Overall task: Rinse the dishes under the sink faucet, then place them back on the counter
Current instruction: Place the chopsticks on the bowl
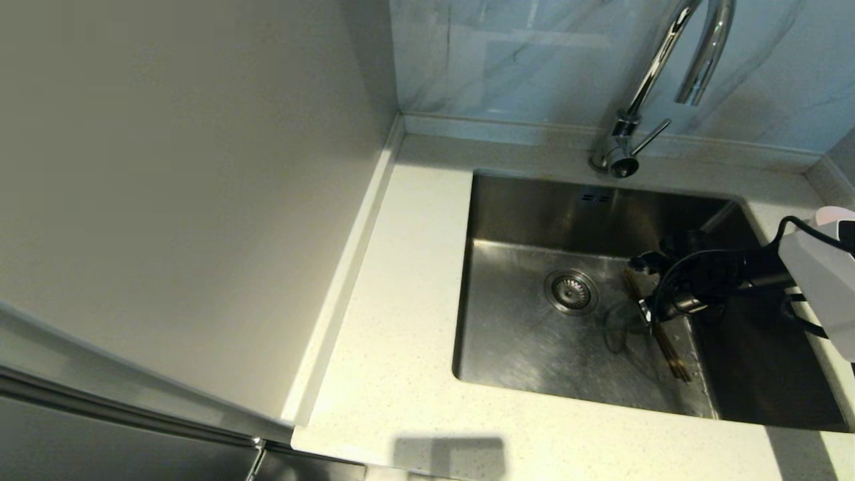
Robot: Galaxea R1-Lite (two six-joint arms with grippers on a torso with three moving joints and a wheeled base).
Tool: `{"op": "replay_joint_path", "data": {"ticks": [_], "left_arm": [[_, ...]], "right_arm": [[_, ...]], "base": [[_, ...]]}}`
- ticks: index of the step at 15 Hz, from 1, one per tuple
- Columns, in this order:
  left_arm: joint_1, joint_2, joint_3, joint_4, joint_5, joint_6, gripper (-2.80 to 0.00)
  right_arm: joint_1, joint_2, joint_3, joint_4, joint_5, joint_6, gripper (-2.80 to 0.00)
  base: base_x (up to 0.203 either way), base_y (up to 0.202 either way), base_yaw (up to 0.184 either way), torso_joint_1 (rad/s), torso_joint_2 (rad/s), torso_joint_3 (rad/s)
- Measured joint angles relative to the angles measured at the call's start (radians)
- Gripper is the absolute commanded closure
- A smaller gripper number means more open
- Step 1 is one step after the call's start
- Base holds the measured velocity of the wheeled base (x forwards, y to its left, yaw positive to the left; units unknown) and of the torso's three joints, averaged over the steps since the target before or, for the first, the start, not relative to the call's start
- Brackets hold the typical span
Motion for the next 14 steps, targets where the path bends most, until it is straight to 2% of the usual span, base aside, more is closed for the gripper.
{"op": "replay_joint_path", "data": {"ticks": [5, 14], "left_arm": [[0.0, 0.0, 0.0, 0.0, 0.0, 0.0, 0.0], [0.0, 0.0, 0.0, 0.0, 0.0, 0.0, 0.0]], "right_arm": [[-0.025, -0.048, -0.009, -0.003, 0.001, -0.005, 0.0], [-0.073, -0.248, 0.125, -0.003, 0.055, -0.001, 0.0]], "base": [[0.0, 0.0, 0.0, 0.0, 0.0, 0.0], [0.0, 0.0, 0.0, 0.0, 0.0, 0.0]]}}
